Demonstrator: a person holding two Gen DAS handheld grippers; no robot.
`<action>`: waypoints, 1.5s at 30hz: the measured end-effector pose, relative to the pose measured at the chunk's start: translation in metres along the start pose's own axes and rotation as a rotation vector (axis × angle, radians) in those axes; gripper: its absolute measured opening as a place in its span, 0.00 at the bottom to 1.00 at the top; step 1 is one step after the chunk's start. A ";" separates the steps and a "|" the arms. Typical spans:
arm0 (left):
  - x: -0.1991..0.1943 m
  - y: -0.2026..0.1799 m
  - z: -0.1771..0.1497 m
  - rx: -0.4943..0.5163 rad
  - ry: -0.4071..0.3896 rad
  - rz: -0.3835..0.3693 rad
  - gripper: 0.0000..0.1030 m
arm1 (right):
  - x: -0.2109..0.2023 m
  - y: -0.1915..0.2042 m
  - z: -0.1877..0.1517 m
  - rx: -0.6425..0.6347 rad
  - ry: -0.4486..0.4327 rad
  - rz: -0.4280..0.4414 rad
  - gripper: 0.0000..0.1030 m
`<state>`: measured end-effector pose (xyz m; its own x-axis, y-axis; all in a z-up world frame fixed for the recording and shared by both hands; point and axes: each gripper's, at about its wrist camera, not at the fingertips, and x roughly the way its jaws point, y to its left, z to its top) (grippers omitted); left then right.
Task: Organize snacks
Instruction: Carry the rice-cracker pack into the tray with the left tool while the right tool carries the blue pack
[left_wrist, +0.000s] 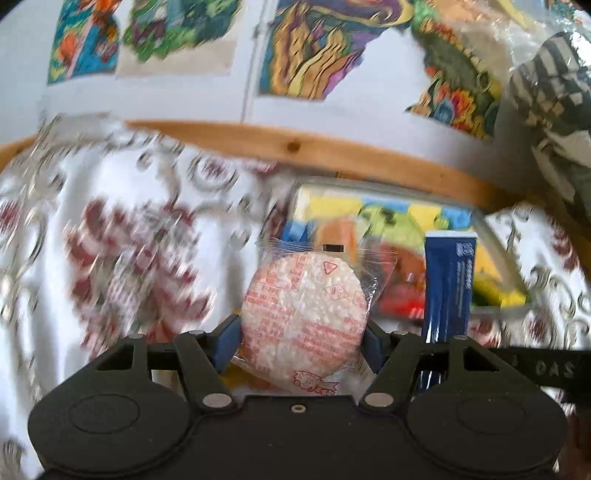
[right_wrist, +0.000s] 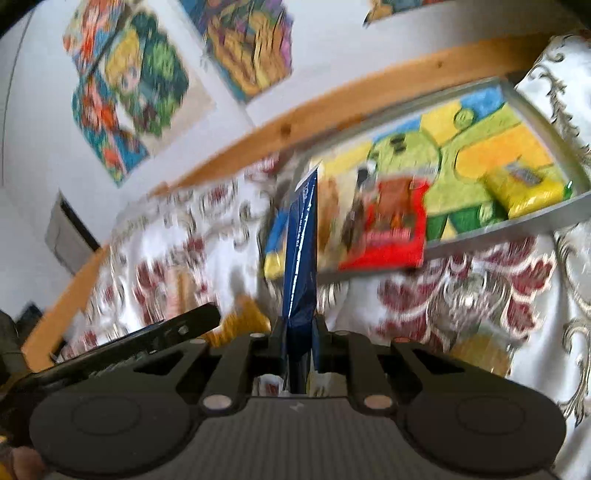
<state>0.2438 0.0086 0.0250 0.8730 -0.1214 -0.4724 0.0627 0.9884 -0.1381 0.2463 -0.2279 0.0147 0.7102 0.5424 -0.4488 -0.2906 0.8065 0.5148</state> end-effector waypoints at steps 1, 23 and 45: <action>0.005 -0.004 0.008 0.007 -0.008 -0.007 0.66 | -0.003 -0.002 0.005 0.005 -0.027 0.006 0.14; 0.144 -0.148 0.074 0.107 0.092 -0.162 0.66 | -0.010 -0.128 0.089 0.241 -0.306 -0.182 0.14; 0.181 -0.157 0.065 0.153 0.175 -0.151 0.68 | 0.021 -0.164 0.105 0.347 -0.109 -0.145 0.21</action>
<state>0.4232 -0.1629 0.0179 0.7522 -0.2694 -0.6014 0.2697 0.9585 -0.0920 0.3760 -0.3740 -0.0024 0.7976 0.3850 -0.4643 0.0386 0.7357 0.6762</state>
